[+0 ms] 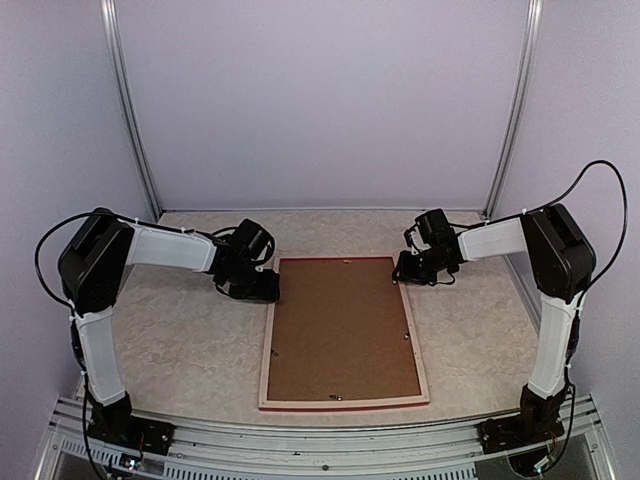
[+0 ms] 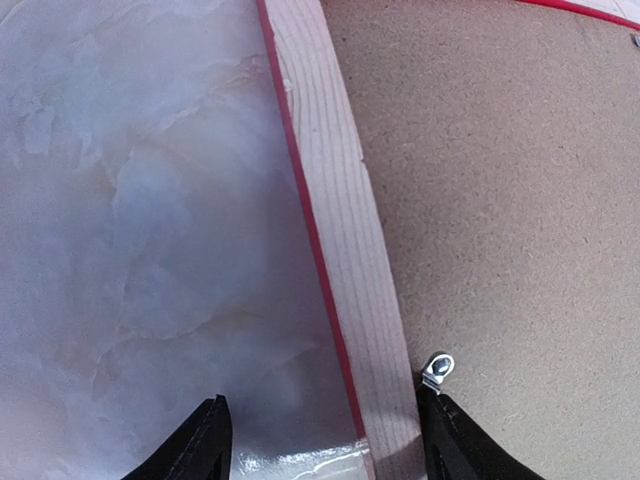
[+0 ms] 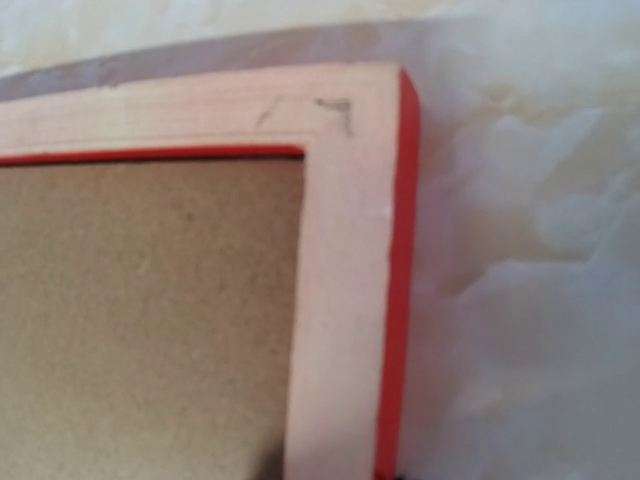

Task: Put the photo into the frame
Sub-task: Press the fastener onto the backboard.

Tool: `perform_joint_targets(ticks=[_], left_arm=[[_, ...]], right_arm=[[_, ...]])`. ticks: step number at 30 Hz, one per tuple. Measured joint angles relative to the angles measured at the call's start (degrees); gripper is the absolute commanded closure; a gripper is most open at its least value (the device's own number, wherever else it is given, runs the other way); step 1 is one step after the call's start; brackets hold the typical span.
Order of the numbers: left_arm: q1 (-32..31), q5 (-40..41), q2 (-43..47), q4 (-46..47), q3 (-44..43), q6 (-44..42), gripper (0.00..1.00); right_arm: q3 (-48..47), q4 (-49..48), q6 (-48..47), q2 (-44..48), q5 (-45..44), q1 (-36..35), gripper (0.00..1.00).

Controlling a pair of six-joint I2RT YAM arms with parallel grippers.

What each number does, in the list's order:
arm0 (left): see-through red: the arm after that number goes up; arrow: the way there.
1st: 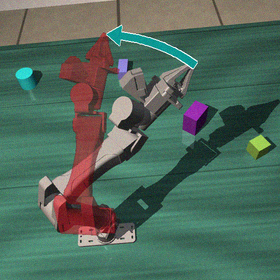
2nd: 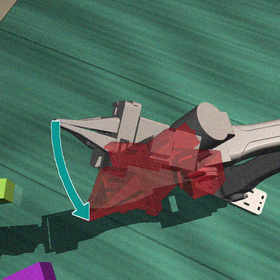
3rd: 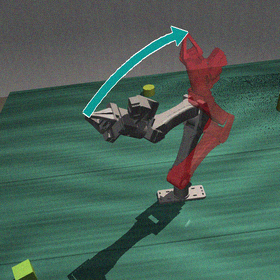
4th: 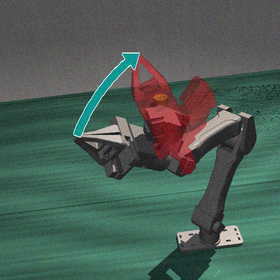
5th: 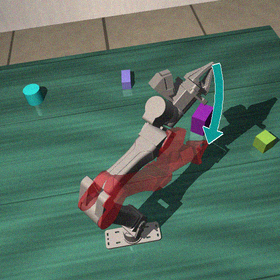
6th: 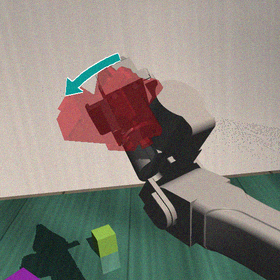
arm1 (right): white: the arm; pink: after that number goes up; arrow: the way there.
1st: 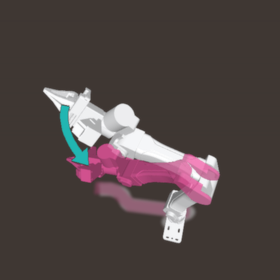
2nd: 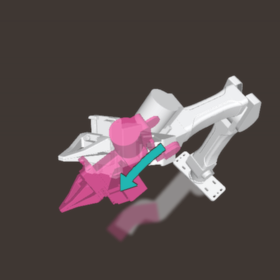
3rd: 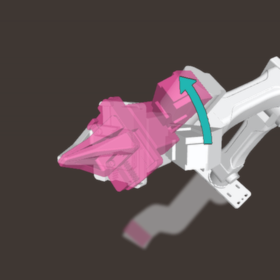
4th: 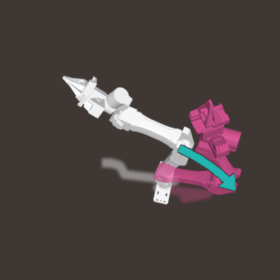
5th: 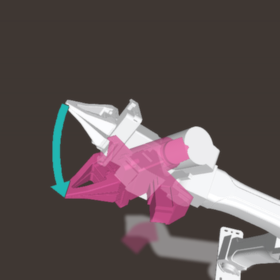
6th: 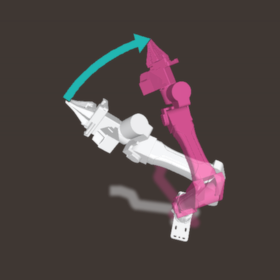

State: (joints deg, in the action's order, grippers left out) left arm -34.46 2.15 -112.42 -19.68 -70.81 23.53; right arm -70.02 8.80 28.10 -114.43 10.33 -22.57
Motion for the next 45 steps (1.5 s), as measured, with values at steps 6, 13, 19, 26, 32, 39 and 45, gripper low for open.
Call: perform_joint_targets(ticks=[6, 13, 19, 26, 32, 39, 45], left_arm=[[-0.9, 1.9, -0.5, -1.4, -1.0, -0.5, 0.33], [-2.0, 4.5, -1.2, -3.2, -2.8, -1.0, 0.41], [-2.6, 5.0, -2.1, -3.7, -4.2, -1.3, 0.52], [-3.7, 5.5, -2.7, -2.7, -4.7, -1.2, 0.70], [-4.0, 5.8, -2.8, -2.6, -4.8, -1.2, 0.82], [-3.8, 5.8, -2.7, -2.6, -4.8, -1.1, 0.88], [-3.2, 4.9, -2.4, -1.2, -4.0, -1.6, 0.96]], right_arm=[[0.0, 0.0, 0.0, 0.0, 0.0, 0.0, 0.70], [0.0, 0.0, 0.0, 0.0, 0.0, 0.0, 0.70], [0.0, 0.0, 0.0, 0.0, 0.1, 0.0, 0.71], [0.0, 0.0, 0.0, 0.0, 0.1, 0.0, 0.71], [0.0, 0.0, 0.0, 0.0, 0.1, 0.0, 0.71], [0.1, -0.2, 0.0, 0.0, 0.2, 0.1, 0.71], [0.1, -0.2, 0.0, 0.0, 0.3, 0.1, 0.71]])
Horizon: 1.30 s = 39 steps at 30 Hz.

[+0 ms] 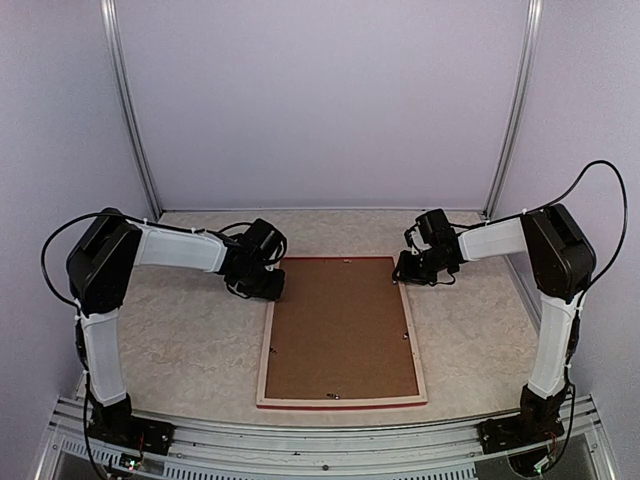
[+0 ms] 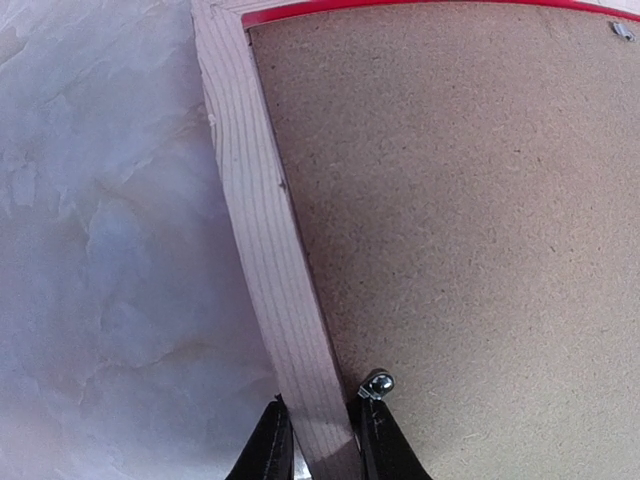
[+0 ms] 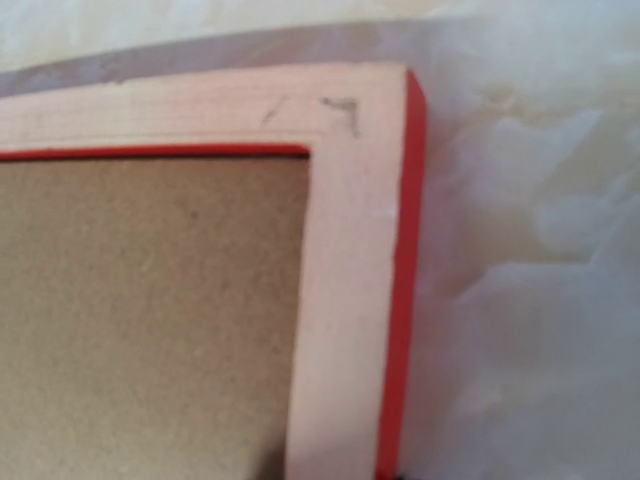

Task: Put the photo into the frame
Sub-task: Press the fastener onto the backboard.

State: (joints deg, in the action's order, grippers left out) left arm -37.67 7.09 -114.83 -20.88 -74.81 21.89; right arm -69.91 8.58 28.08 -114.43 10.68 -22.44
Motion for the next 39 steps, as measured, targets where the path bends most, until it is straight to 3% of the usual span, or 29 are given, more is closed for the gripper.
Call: perform_joint_targets(ticks=[2, 5, 12, 16, 21, 29, 39], left_arm=[[0.0, 0.0, 0.2, 0.9, 0.5, -0.6, 1.00], [-0.3, 0.8, 0.6, 2.4, 1.5, -1.7, 0.98], [-1.0, 3.8, 0.7, 3.7, 2.2, -2.8, 0.46], [-1.0, 4.2, 1.0, 3.8, 2.5, -3.1, 0.29], [-0.9, 3.4, 2.1, 3.8, 3.0, -2.7, 0.26], [-0.9, 3.7, 2.8, 3.7, 3.0, -2.8, 0.31], [-0.7, 2.5, 3.4, 3.6, 3.6, -2.5, 0.23]], right_arm=[[0.0, 0.0, 0.0, 0.0, 0.0, 0.0, 0.71], [0.0, 0.0, 0.0, 0.0, 0.0, 0.0, 0.71], [0.0, 0.0, 0.0, 0.0, 0.1, 0.0, 0.71], [0.0, 0.0, -0.2, 0.0, 0.1, 0.0, 0.71], [0.0, 0.0, -0.2, 0.0, 0.1, 0.0, 0.71], [0.0, 0.0, -0.2, 0.0, 0.1, 0.0, 0.69], [-0.7, 1.0, -1.6, 0.0, 0.9, 0.0, 0.45]])
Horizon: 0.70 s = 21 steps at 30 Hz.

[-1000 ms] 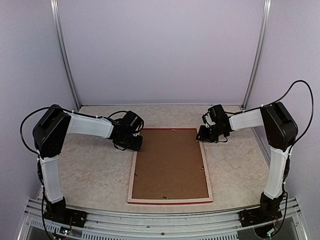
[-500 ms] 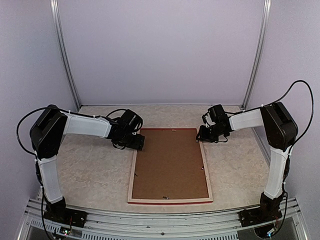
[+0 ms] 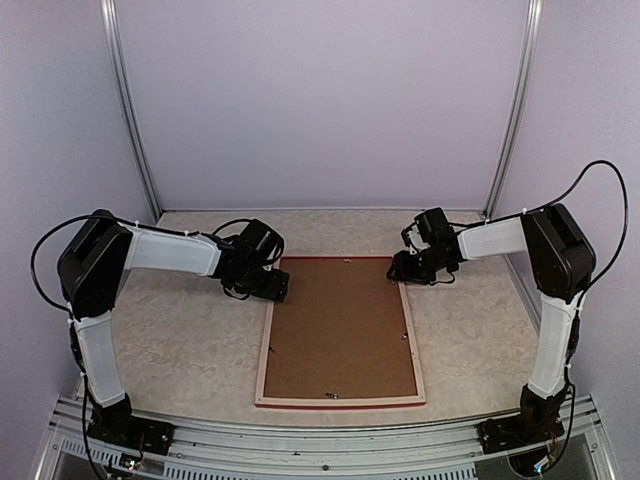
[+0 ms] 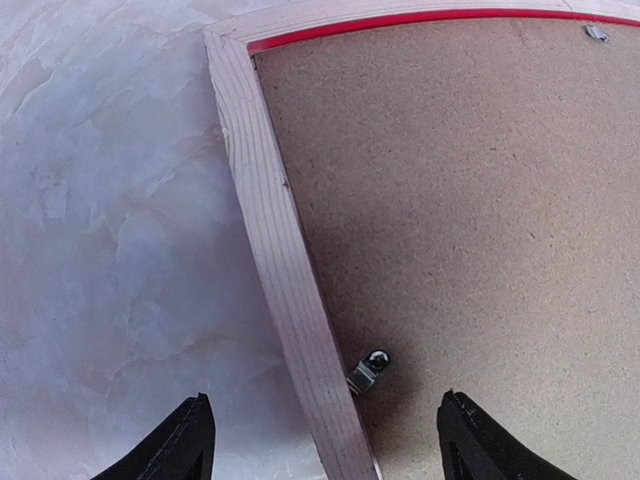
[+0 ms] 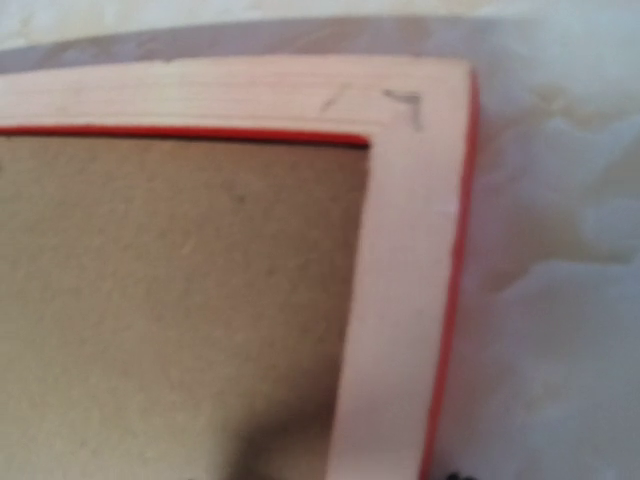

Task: Put the photo into the frame
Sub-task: Press the fastener onto the backboard.

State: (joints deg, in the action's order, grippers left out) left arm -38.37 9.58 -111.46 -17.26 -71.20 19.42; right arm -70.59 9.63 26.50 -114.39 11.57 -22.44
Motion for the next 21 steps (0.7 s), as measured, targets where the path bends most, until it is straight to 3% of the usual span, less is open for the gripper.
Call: perform_joint_targets(ticks=[8, 13, 21], left_arm=[[0.5, -1.7, 4.0, 0.3, 3.4, 1.6, 0.21], [0.6, -1.9, 4.7, 0.3, 3.7, 2.4, 0.21], [0.7, -1.9, 4.7, 0.3, 4.5, 3.2, 0.21]], right_arm=[[-0.1, 2.5, -0.3, 0.8, -0.1, 0.0, 0.42], [-0.1, 3.9, -0.3, 1.2, -0.3, 0.0, 0.49], [-0.1, 4.4, 0.1, 1.3, -1.0, 0.0, 0.50]])
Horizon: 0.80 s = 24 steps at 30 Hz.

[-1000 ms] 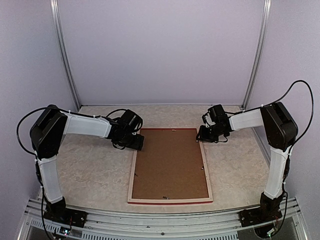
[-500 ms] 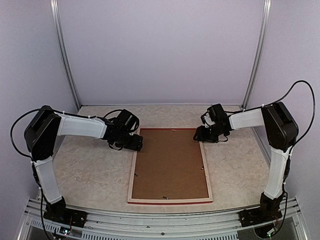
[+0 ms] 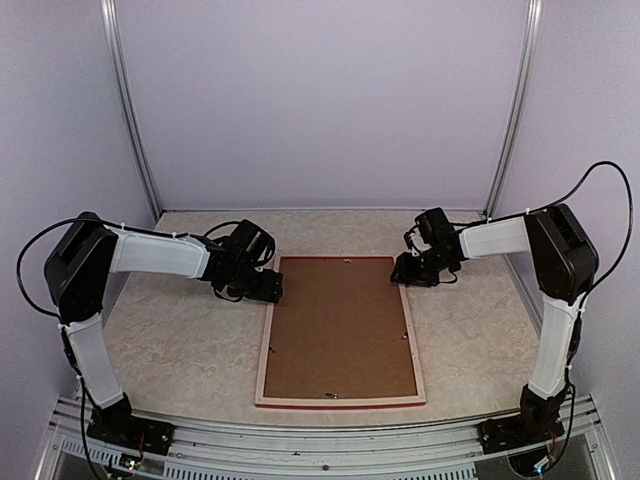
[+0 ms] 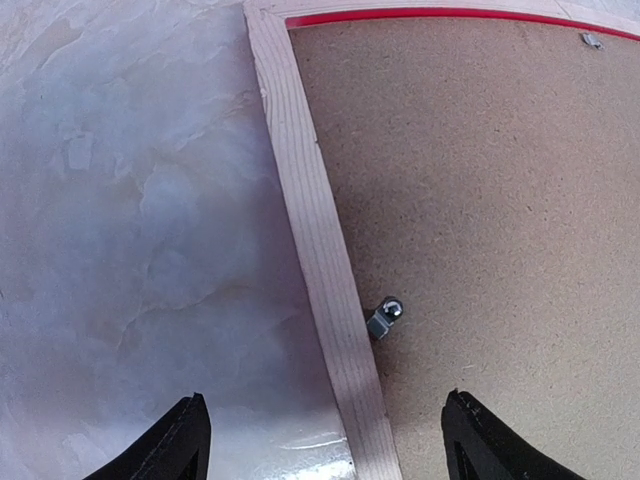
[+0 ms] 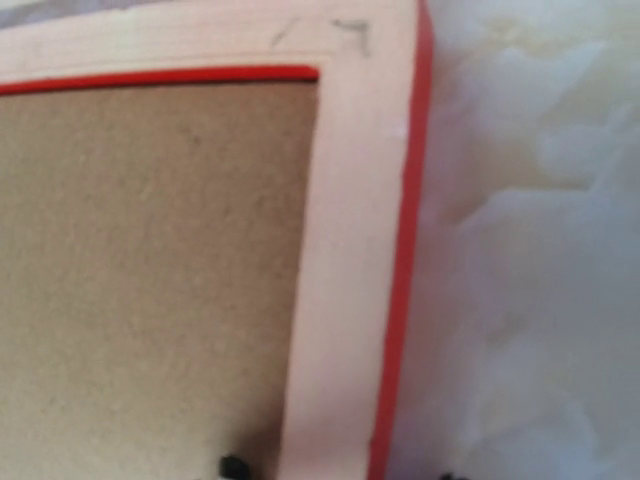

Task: Put the photo into the frame
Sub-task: Press the fastener onto the backboard.

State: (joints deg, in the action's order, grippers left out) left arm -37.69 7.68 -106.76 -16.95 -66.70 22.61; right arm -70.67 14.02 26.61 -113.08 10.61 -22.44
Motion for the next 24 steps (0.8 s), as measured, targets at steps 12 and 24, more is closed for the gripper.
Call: perform_joint_targets(ticks=[12, 24], left_arm=[[0.0, -0.3, 0.0, 0.0, 0.4, 0.1, 0.21], [0.0, -0.4, 0.0, 0.0, 0.5, 0.2, 0.20]], right_arm=[[-2.1, 0.4, 2.0, 0.0, -0.2, 0.4, 0.49], [-4.8, 2.4, 1.5, -0.7, -2.1, 1.0, 0.53]])
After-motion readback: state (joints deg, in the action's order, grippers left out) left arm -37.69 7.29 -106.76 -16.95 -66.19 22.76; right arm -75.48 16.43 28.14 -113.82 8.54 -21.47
